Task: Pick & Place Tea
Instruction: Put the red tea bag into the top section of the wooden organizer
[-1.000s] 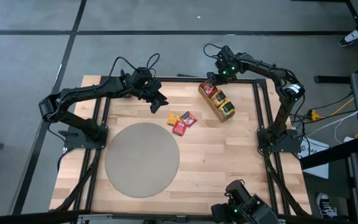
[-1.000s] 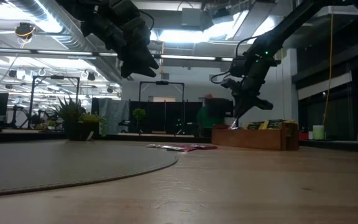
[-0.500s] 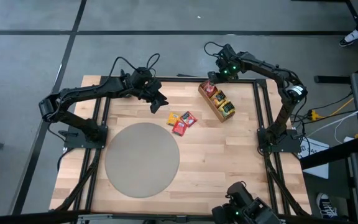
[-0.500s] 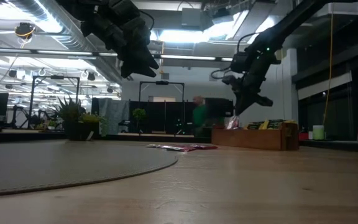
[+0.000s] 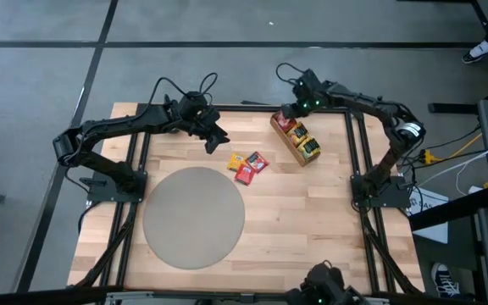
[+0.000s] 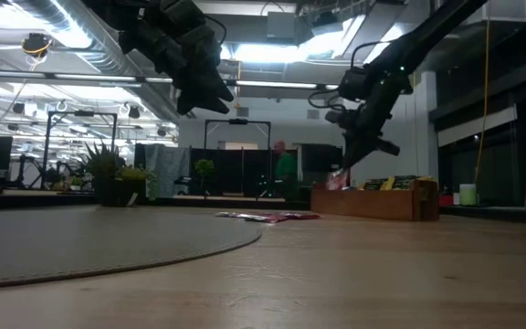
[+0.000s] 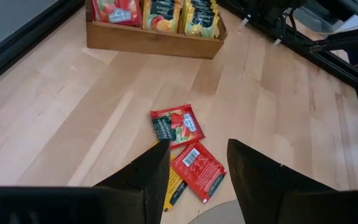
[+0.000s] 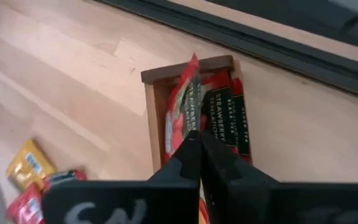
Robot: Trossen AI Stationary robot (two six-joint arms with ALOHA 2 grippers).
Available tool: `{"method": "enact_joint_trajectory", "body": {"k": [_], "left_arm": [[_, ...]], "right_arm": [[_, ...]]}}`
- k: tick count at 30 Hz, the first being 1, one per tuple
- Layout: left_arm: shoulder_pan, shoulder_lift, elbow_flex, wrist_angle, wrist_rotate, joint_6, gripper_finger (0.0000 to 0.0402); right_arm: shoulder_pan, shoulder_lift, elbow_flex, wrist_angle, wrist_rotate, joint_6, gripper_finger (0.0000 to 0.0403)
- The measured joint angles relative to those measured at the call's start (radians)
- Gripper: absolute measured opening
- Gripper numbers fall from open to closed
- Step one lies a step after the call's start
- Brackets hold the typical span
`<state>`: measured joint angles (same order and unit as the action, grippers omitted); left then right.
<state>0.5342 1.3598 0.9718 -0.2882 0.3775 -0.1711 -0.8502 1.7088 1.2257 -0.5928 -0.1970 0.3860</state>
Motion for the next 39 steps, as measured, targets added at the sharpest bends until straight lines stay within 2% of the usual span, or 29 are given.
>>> {"method": "enact_joint_trajectory", "body": {"k": [5,10,15,24,31,34,39], "left_arm": [[0.000,0.000,0.000,0.000,0.000,-0.003,0.0157],[0.000,0.000,0.000,0.000,0.000,-0.026,0.0157],[0.000,0.000,0.000,0.000,0.000,-0.026,0.0157],[0.000,0.000,0.000,0.000,0.001,-0.026,0.0157],[-0.002,0.000,0.000,0.000,0.001,-0.026,0.0157],[-0.018,0.000,0.000,0.001,0.001,-0.026,0.0157],[-0.068,0.035,0.000,-0.001,0.001,-0.026,0.0157]], "right_arm": [[0.040,-0.055,-0.116,0.175,0.087,0.052,0.0002],[0.064,-0.084,-0.176,0.194,0.177,0.055,0.0001],[0.086,-0.088,-0.205,0.240,0.180,0.059,0.0005],[0.103,-0.088,-0.218,0.253,0.177,0.048,0.0066],[0.104,-0.117,-0.203,0.197,0.197,-0.066,0.0117],[0.118,-0.160,-0.175,0.185,0.225,-0.102,0.0127],[0.157,-0.222,-0.140,0.145,0.219,-0.068,0.0130]]}}
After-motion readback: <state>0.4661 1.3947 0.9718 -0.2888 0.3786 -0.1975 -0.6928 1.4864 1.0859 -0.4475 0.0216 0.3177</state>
